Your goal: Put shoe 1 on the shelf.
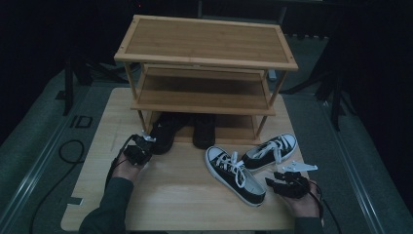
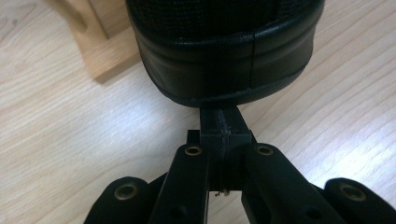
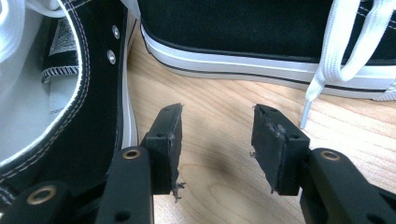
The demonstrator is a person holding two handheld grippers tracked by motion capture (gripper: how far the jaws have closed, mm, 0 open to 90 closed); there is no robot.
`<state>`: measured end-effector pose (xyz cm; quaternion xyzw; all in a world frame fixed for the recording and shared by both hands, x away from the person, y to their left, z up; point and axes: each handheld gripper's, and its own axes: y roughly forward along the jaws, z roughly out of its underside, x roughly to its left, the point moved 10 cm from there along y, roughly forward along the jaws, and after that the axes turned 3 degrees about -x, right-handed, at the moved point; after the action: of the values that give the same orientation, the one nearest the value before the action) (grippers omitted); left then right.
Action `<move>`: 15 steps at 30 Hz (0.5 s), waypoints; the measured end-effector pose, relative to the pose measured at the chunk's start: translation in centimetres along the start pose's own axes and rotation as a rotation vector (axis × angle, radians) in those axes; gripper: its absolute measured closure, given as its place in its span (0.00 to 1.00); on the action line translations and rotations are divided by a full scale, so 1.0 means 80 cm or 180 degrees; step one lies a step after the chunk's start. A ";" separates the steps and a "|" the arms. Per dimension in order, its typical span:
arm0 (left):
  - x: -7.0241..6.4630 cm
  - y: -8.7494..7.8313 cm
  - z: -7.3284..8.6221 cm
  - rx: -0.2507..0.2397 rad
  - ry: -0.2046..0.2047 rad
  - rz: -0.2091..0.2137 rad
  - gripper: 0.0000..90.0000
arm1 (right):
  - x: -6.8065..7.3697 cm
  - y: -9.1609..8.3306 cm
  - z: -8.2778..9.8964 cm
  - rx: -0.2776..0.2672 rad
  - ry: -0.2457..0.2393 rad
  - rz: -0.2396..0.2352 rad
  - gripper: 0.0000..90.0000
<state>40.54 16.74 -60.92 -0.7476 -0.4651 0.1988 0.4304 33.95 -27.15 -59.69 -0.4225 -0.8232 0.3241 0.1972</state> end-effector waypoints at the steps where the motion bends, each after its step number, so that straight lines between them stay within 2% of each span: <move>1: -0.003 0.001 -0.003 -0.0014 0.0009 0.0015 1.00 | 0.000 0.000 0.000 0.0001 0.0000 0.0000 0.58; 9: -0.035 0.015 -0.030 -0.0063 0.0165 0.0072 1.00 | 0.001 0.000 0.000 0.0008 -0.0003 -0.0002 0.58; 15: -0.055 0.030 -0.042 0.0000 0.0294 0.0115 1.00 | 0.000 0.000 0.000 -0.0006 0.0006 -0.0003 0.58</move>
<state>42.01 10.90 -61.53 -0.7643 -0.4311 0.1718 0.4477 33.94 -27.20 -59.68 -0.4225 -0.8235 0.3229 0.1976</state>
